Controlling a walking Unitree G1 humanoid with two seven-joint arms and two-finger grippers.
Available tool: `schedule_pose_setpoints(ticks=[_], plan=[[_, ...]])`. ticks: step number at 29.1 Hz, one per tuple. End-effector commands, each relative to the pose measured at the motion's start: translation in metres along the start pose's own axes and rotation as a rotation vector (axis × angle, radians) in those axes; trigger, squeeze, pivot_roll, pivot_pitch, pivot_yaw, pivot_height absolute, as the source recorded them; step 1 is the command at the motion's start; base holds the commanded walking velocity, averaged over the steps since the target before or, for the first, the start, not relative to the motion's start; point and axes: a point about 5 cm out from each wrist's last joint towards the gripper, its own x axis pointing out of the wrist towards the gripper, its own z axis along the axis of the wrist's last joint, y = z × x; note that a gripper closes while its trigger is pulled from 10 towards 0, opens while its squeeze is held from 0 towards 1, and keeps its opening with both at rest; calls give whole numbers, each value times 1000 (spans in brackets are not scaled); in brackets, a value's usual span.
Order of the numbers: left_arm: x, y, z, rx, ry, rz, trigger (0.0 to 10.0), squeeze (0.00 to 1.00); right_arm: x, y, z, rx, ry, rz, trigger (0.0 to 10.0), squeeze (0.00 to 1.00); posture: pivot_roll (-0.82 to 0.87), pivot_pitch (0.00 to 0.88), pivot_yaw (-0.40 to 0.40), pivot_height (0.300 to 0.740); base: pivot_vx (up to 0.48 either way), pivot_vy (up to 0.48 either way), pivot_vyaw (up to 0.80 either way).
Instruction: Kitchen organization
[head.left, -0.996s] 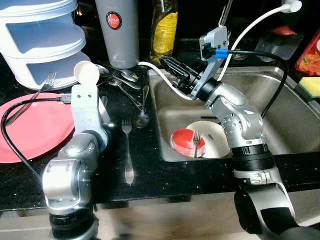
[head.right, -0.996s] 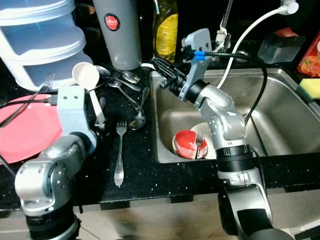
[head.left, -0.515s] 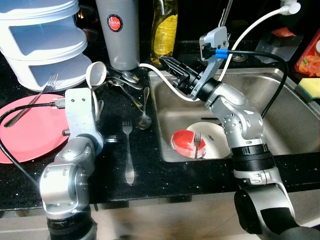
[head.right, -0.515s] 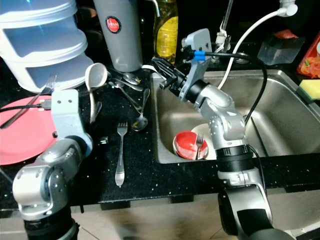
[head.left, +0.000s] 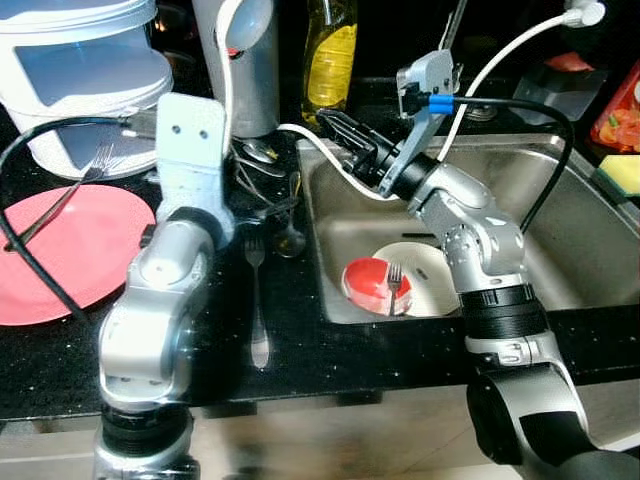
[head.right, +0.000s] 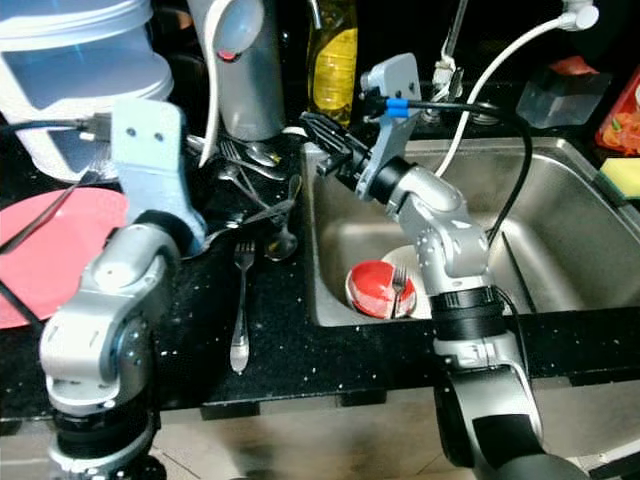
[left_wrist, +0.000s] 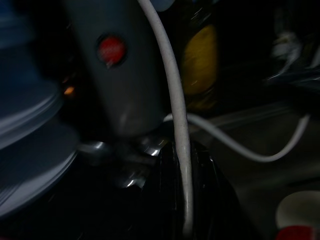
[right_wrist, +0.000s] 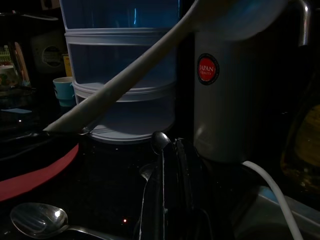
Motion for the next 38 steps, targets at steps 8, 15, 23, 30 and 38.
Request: schedule_pose_setpoints(ticks=[8, 15, 23, 30, 38], plan=[[16, -34, 3, 66, -38, -197, 10000, 0, -1, -12, 7, -34, -14, -74, 10000, 0, 154, 0, -2, 740, 0, 0, 0], [25, -56, -6, 120, -16, -384, 10000, 0, -30, -74, 22, -98, -12, -495, 10000, 0, 131, 0, 15, 740, 0, 0, 0], [53, -49, -25, 76, 147, -426, 10000, 0, -57, -105, 26, -277, 90, -715, 10000, 0, 115, 0, 27, 740, 0, 0, 0], [80, -46, -30, 33, 227, -524, 10000, 0, -64, -111, 22, -305, 129, -737, 10000, 0, 103, 0, 39, 740, 0, 0, 0], [99, -59, -43, -70, 315, -641, 10000, 1000, -59, -104, 19, -295, 99, -695, 10000, 0, 78, 0, 61, 740, 0, 0, 0]])
